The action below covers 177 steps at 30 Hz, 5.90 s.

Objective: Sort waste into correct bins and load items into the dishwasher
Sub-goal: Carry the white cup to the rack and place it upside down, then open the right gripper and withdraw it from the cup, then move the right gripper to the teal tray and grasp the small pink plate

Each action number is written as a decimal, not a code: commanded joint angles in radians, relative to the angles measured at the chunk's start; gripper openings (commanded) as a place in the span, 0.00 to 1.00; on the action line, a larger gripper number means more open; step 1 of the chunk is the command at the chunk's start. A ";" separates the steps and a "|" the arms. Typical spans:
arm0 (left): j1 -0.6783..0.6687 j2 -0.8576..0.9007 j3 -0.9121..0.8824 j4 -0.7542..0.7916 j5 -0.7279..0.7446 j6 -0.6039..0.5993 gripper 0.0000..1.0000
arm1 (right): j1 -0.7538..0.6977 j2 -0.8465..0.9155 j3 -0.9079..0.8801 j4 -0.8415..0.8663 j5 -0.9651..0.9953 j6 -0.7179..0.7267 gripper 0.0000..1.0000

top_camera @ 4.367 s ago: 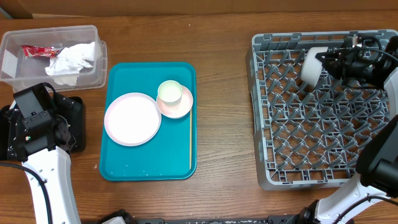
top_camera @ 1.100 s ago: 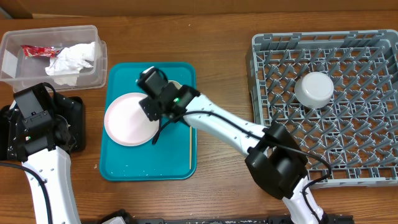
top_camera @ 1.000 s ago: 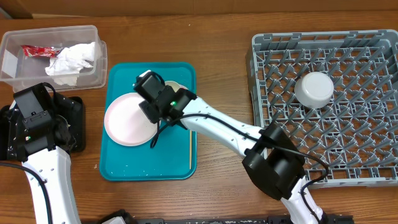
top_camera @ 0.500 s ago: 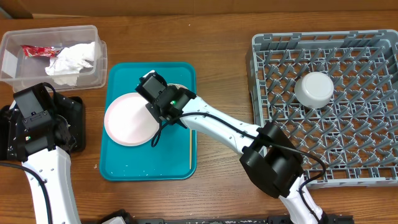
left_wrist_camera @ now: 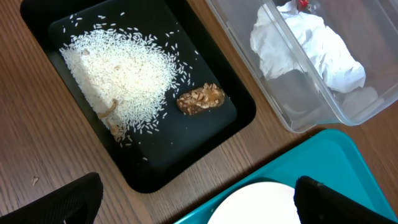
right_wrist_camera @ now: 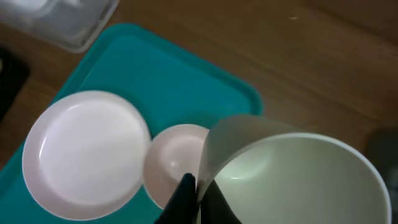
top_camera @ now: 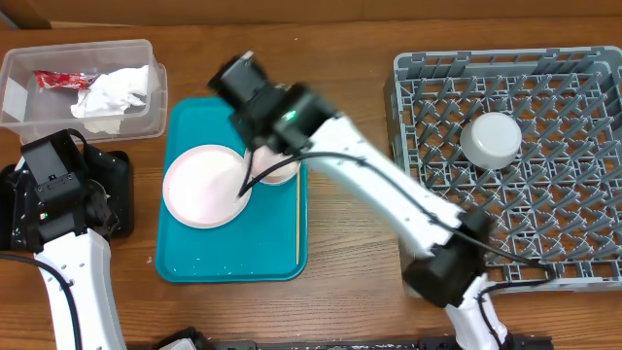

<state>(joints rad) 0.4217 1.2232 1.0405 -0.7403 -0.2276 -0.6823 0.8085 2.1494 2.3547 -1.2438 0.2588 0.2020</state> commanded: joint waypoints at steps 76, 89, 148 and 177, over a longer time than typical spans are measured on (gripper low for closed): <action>0.008 0.000 0.009 0.000 0.000 -0.013 1.00 | -1.438 -0.369 -1.236 -0.162 -1.461 -0.642 0.04; 0.008 0.000 0.009 0.000 0.000 -0.013 1.00 | -1.443 -0.369 -1.157 -0.081 -1.262 -0.421 0.15; 0.008 0.000 0.009 0.000 0.000 -0.013 1.00 | -1.046 -0.578 -1.045 -0.116 -0.248 0.267 0.04; 0.008 0.000 0.009 0.000 0.000 -0.013 1.00 | -0.124 -0.481 -0.894 0.676 -0.347 0.108 0.84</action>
<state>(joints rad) 0.4217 1.2236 1.0405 -0.7403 -0.2276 -0.6823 0.5846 1.5635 1.4517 -0.5854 -0.3672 0.3363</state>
